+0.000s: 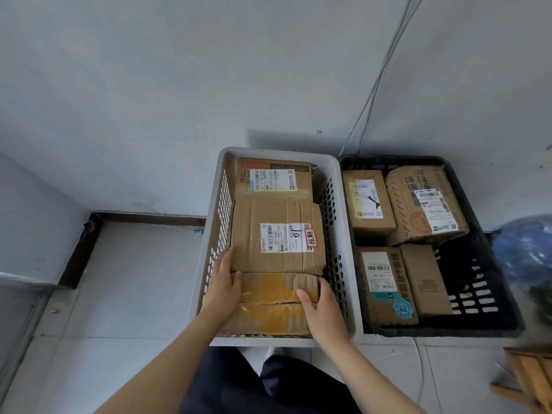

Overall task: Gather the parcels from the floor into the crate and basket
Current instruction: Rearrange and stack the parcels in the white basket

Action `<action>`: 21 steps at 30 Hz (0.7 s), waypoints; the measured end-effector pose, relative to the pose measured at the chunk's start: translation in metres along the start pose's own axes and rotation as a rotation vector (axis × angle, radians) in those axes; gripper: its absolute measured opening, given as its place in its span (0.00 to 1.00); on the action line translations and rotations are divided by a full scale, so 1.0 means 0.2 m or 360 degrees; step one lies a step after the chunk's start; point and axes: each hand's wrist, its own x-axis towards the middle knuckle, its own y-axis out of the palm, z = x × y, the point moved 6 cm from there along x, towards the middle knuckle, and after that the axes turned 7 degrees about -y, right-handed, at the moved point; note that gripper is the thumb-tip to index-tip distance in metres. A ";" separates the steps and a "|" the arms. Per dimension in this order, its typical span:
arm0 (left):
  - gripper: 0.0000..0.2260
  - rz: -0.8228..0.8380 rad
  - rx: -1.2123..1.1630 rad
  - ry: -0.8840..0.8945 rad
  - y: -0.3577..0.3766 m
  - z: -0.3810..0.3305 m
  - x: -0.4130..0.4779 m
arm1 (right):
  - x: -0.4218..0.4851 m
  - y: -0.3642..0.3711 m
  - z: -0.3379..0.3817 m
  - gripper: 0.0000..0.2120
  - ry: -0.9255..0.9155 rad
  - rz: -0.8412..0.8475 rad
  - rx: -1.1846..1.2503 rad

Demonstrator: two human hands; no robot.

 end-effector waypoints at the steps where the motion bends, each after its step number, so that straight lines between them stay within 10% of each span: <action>1: 0.26 -0.0039 -0.0069 -0.0020 -0.02 -0.02 0.01 | -0.02 -0.01 0.01 0.33 -0.0007 -0.0077 -0.0004; 21: 0.28 -0.0038 -0.0129 -0.0343 0.01 0.07 0.09 | 0.19 0.10 0.02 0.43 0.0092 -0.0088 0.0481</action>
